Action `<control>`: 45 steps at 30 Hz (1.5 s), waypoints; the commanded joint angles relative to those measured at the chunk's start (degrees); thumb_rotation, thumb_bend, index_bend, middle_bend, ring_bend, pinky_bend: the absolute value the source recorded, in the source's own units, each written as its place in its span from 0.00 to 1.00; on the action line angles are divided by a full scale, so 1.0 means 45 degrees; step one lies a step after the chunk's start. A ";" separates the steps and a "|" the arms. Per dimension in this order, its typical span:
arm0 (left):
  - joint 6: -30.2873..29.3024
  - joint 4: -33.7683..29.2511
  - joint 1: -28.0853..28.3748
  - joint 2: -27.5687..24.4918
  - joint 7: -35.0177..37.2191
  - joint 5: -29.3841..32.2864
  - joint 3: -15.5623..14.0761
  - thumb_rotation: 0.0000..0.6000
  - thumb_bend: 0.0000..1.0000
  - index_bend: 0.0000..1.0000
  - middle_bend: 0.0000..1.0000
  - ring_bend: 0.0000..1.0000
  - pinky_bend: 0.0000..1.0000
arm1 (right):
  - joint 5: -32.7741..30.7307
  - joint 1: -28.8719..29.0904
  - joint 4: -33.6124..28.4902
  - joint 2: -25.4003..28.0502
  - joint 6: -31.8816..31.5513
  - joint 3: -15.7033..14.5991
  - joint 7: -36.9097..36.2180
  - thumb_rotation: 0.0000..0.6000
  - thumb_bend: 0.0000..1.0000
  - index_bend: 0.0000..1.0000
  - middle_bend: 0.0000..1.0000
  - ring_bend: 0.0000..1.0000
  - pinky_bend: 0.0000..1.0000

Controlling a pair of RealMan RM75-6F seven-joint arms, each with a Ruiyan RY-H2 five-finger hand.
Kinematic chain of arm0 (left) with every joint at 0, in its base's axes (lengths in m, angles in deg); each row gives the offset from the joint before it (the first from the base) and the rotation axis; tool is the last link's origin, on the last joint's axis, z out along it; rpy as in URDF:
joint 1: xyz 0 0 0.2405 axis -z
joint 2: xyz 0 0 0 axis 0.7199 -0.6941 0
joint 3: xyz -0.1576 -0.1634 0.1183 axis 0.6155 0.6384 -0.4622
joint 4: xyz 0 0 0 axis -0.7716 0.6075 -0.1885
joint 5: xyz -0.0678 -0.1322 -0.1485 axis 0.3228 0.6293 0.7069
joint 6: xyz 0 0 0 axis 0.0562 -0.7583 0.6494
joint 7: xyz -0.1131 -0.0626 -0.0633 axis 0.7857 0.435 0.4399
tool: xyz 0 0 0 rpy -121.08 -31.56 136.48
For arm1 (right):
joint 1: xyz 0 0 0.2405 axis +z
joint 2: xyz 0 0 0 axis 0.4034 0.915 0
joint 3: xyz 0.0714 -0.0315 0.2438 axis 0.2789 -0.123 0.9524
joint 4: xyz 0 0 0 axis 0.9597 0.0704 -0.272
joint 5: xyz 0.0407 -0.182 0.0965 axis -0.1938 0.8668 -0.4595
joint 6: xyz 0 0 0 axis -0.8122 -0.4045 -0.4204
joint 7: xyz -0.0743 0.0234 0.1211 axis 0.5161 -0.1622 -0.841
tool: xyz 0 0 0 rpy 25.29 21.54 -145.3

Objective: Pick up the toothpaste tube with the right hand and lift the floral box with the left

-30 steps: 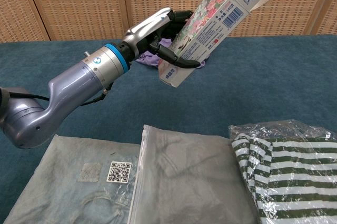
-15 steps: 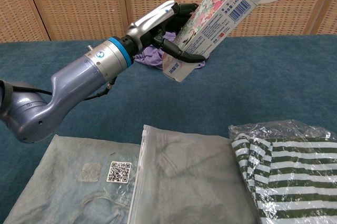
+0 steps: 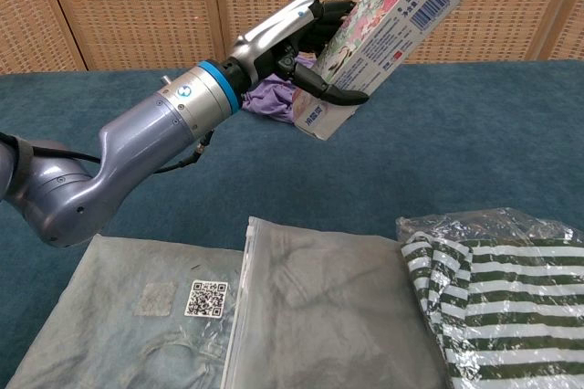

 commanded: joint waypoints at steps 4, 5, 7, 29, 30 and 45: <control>0.0016 -0.0001 0.0027 0.0058 0.0009 0.0064 0.0050 1.00 0.27 0.60 0.53 0.49 0.51 | 0.0224 -0.0164 -0.0104 -0.0006 -0.0505 0.0054 0.0111 1.00 0.00 0.00 0.00 0.00 0.00; 0.0006 -0.0007 0.0025 0.0075 0.0029 0.0087 0.0071 1.00 0.27 0.60 0.53 0.49 0.51 | 0.0282 -0.0195 -0.0094 0.0014 -0.0583 0.0070 0.0082 1.00 0.00 0.00 0.00 0.00 0.00; -0.0022 -0.0008 0.0026 0.0100 0.0053 0.0119 0.0104 1.00 0.27 0.60 0.53 0.49 0.51 | 0.0351 -0.0253 -0.0093 0.0061 -0.0702 0.0098 0.0007 1.00 0.00 0.00 0.00 0.00 0.00; -0.0268 0.0074 -0.0462 -0.0965 -0.0122 -0.0512 -0.0731 1.00 0.27 0.60 0.53 0.49 0.51 | -0.0421 -0.1778 0.1231 0.1038 -0.2467 0.0907 -0.3699 1.00 0.00 0.00 0.00 0.00 0.00; -0.0282 0.0074 -0.0551 -0.1187 -0.0118 -0.0627 -0.0881 1.00 0.27 0.60 0.53 0.49 0.51 | -0.0517 -0.1848 0.1496 0.0991 -0.2440 0.0904 -0.4041 1.00 0.00 0.00 0.00 0.00 0.00; 0.0602 -0.3533 -0.2130 -0.6523 -0.1135 -0.1968 -0.3203 1.00 0.27 0.60 0.53 0.49 0.51 | -0.1321 -0.3514 0.5647 -0.2359 -0.2099 -0.0220 -0.9548 1.00 0.00 0.00 0.00 0.00 0.00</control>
